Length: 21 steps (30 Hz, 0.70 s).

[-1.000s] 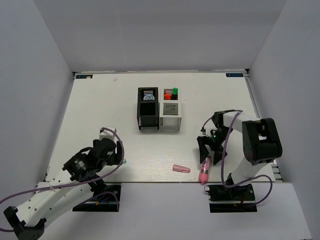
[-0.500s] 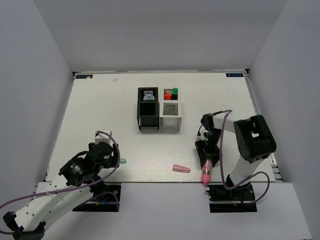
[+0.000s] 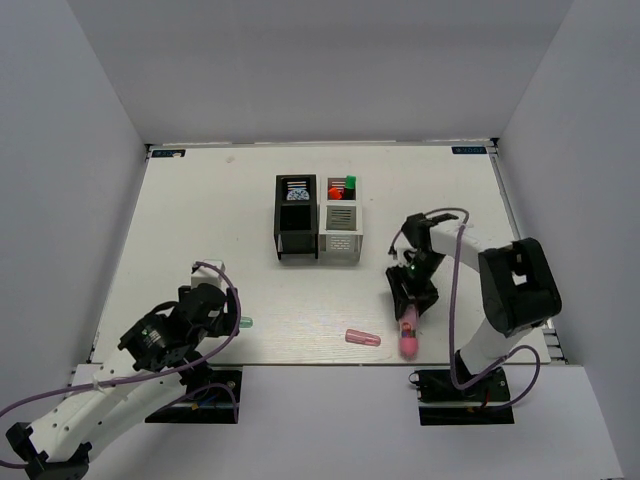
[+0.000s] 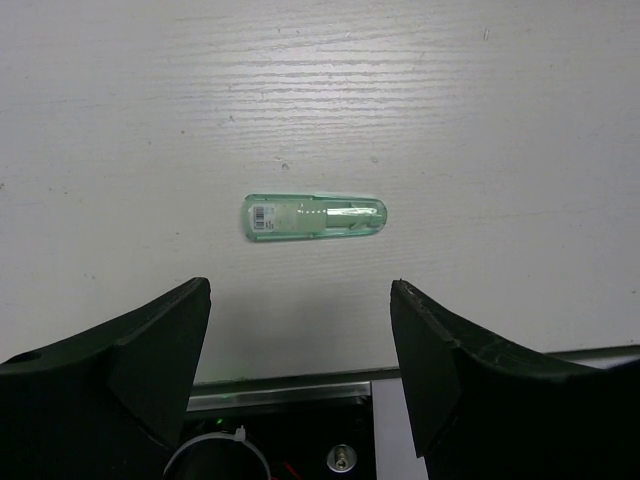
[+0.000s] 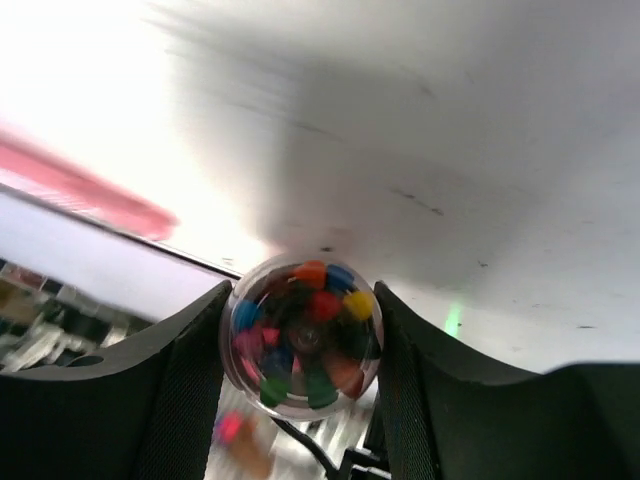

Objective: Sort the stationery into containers
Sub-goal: Pick up the stationery from the corner of the board, then place the stationery in the storage box.

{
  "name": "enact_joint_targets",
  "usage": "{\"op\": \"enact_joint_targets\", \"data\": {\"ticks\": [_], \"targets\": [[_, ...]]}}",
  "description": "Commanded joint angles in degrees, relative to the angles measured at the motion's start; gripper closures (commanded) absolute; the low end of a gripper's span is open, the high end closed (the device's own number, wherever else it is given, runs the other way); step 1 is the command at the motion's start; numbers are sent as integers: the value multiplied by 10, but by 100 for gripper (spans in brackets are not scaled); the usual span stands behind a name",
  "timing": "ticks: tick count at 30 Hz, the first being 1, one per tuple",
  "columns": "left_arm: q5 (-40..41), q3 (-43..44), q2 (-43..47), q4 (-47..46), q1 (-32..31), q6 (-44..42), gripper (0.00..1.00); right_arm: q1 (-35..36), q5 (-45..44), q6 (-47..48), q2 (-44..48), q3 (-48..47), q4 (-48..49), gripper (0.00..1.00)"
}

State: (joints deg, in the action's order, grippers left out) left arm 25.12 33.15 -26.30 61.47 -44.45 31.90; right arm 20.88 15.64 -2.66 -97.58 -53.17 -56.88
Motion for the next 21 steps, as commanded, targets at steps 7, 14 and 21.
{"op": "enact_joint_targets", "data": {"ticks": [7,14,21], "targets": [[-19,39,-27,-11,-1,-10,17,-2,86,72,93,-259,-2,100],[-34,57,-55,-16,-1,-3,17,-1,132,50,43,-493,-22,100],[-39,71,-74,-33,-2,-8,17,5,126,6,-30,-596,48,100]]}}
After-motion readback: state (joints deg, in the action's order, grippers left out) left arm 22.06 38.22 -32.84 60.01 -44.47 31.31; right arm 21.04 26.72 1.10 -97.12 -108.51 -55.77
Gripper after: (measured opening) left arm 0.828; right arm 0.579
